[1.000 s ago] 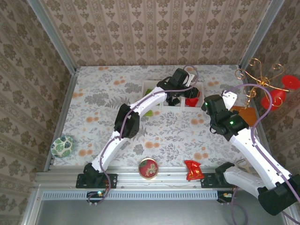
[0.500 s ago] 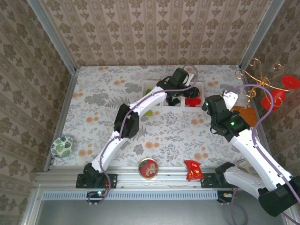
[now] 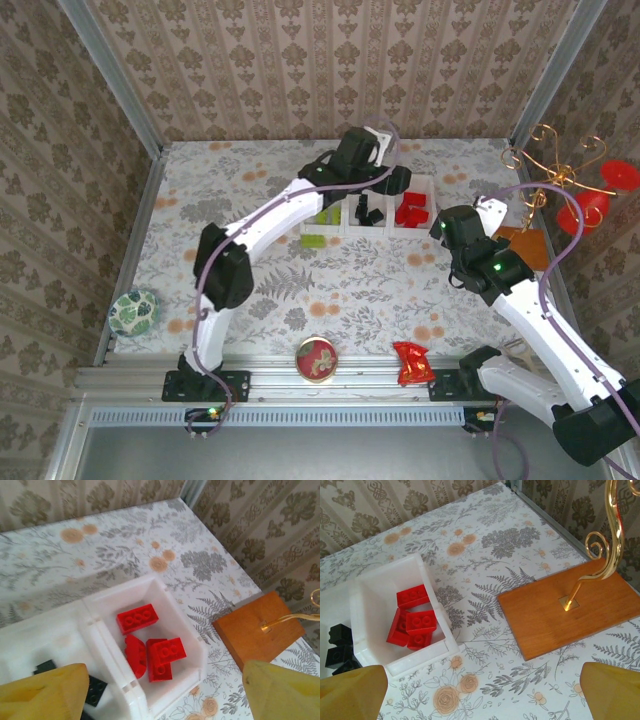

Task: Sort the legos into containers by color
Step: Pick up the lego from the center of the table.

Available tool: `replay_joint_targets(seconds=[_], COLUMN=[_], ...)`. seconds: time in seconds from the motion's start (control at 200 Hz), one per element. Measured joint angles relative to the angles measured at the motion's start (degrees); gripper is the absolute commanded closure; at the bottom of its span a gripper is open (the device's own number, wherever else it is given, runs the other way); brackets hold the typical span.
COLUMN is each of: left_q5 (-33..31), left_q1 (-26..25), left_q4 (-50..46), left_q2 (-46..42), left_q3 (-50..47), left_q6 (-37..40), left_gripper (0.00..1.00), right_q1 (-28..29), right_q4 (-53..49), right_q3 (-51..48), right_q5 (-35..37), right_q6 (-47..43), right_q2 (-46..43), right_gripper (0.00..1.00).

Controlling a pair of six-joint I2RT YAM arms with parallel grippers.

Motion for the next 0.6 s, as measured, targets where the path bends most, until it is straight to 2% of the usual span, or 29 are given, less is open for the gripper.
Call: replay_joint_targets(seconds=[0.3,0.355,0.445,0.6], left_q5=[-7.32,-8.85,-11.54,-16.02], left_q1=[4.15,4.83,5.18,5.11], left_q4=[4.92,4.92,4.24,3.19], left_q2=[-17.09,-19.82,-23.98,-30.21], left_q3=[-25.44,-29.46,-34.71,-42.18], left_q6=[-1.07,-1.16,-1.53,-1.55], left_gripper=[0.12,0.07,0.0,0.0], right_q1=[0.0,0.0,0.0,-0.07], right_q4=[0.96,1.11,1.33,1.53], right_q3=[0.07,0.24,0.52,0.72], right_q5=[-1.27,-1.49,-1.81,-2.34], right_q6=[-0.44,-0.42,-0.42,-0.42], right_q2=[3.43,3.87,4.46,4.81], right_gripper=[0.0,0.0,0.0,0.0])
